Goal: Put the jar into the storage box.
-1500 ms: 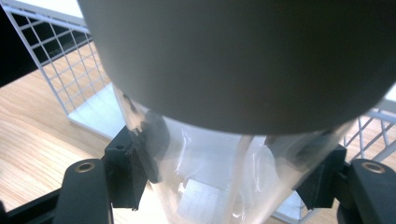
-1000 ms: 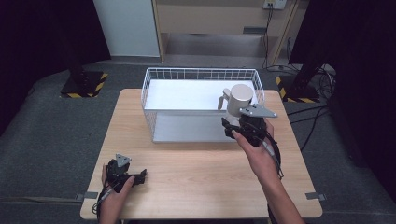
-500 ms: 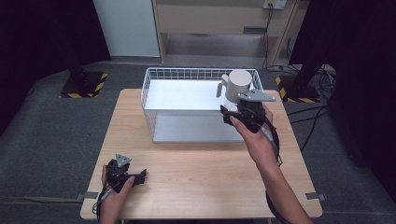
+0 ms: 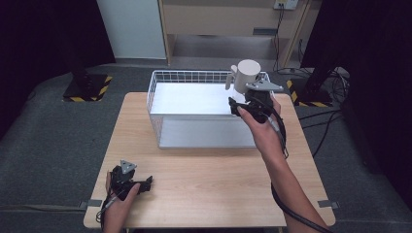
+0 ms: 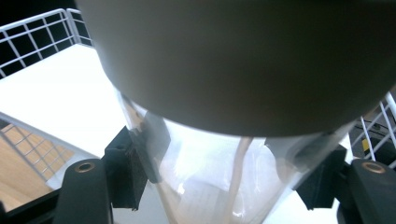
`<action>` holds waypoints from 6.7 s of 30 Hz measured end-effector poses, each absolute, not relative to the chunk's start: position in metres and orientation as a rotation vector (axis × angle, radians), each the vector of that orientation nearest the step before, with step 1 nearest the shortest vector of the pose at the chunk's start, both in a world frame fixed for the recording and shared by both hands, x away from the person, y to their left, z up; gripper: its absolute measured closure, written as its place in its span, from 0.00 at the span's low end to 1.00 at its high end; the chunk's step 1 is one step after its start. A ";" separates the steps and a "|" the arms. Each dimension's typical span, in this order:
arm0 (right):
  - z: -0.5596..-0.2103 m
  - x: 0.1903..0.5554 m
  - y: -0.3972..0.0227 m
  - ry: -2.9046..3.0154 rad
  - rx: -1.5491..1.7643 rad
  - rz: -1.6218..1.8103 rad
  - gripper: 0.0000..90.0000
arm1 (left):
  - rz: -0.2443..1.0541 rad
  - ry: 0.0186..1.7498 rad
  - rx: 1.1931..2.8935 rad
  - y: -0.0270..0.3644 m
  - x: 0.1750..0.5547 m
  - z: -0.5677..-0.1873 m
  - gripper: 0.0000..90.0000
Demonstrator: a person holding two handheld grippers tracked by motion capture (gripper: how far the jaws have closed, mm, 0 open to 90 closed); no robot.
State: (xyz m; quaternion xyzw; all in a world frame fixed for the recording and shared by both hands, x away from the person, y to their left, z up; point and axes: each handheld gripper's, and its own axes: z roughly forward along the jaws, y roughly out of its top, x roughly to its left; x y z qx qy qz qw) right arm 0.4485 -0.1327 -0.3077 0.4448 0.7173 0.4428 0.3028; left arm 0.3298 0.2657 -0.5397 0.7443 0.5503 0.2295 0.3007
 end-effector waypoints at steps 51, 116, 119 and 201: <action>-0.322 0.507 -0.119 1.901 1.267 1.177 0.35 | 0.608 1.459 1.977 0.266 0.330 -0.540 0.00; -0.362 0.419 -0.142 1.983 1.139 1.204 0.02 | 0.609 1.459 1.977 0.266 0.330 -0.540 0.00; -0.366 0.415 -0.143 1.990 1.139 1.203 0.02 | 0.609 1.459 1.977 0.266 0.330 -0.540 0.00; -0.479 0.384 -0.168 2.120 1.318 1.109 0.03 | 0.609 1.459 1.976 0.266 0.330 -0.540 0.00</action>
